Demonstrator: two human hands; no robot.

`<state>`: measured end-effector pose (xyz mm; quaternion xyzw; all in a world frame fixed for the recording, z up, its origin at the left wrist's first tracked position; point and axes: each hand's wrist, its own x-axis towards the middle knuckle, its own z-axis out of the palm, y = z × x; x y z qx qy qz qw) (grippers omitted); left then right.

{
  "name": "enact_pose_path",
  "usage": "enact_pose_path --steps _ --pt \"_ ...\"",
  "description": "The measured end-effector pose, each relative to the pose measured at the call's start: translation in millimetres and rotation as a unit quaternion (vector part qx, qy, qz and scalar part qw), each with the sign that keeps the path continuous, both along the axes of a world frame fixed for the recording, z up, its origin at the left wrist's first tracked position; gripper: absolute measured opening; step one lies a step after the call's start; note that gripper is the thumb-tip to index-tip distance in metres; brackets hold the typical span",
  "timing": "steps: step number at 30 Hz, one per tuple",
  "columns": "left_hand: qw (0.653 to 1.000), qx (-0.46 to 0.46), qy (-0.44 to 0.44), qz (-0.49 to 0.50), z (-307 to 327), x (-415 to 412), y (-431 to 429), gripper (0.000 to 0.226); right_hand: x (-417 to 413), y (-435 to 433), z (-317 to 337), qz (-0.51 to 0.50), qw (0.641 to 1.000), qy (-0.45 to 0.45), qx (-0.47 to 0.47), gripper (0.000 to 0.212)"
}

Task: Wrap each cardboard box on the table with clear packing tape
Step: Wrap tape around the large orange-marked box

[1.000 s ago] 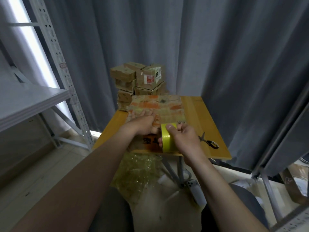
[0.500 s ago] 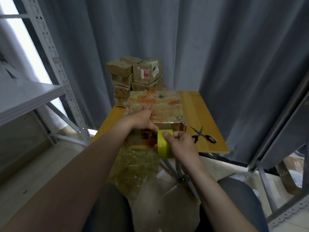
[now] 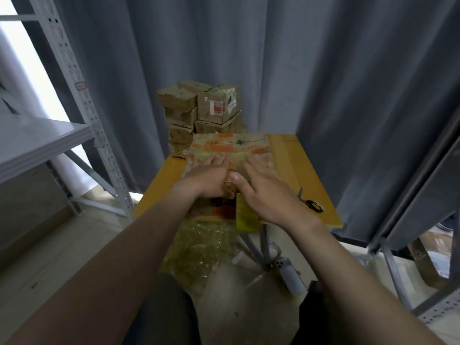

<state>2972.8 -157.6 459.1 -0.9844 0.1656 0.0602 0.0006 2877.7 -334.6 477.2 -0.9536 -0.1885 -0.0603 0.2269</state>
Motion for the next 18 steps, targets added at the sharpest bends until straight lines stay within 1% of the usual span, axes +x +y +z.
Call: enact_pose_path --steps 1,3,5,7,11,15,18 --pt "1.000 0.000 -0.001 -0.002 0 -1 0 0.107 11 4 1 0.014 0.997 0.050 -0.063 0.078" --pt "1.000 0.002 0.003 -0.006 0 0 0 0.104 33 13 -2 0.014 0.983 0.096 -0.155 0.084" --pt "1.000 0.005 0.011 -0.004 1 1 1 0.107 55 20 -1 0.001 0.976 0.111 -0.188 0.087" --pt "1.000 0.016 0.013 -0.011 1 2 -1 0.109 77 24 3 -0.006 0.973 0.134 -0.190 0.088" --pt "0.999 0.021 0.000 -0.036 1 4 -1 0.100 125 32 -1 -0.020 0.969 0.149 -0.198 0.088" --pt "0.999 0.022 0.006 -0.034 -1 8 0 0.110 166 42 -7 -0.039 0.966 0.156 -0.203 0.088" --pt "0.999 0.015 -0.001 -0.037 -3 9 1 0.113 190 48 -8 -0.071 0.965 0.159 -0.195 0.088"
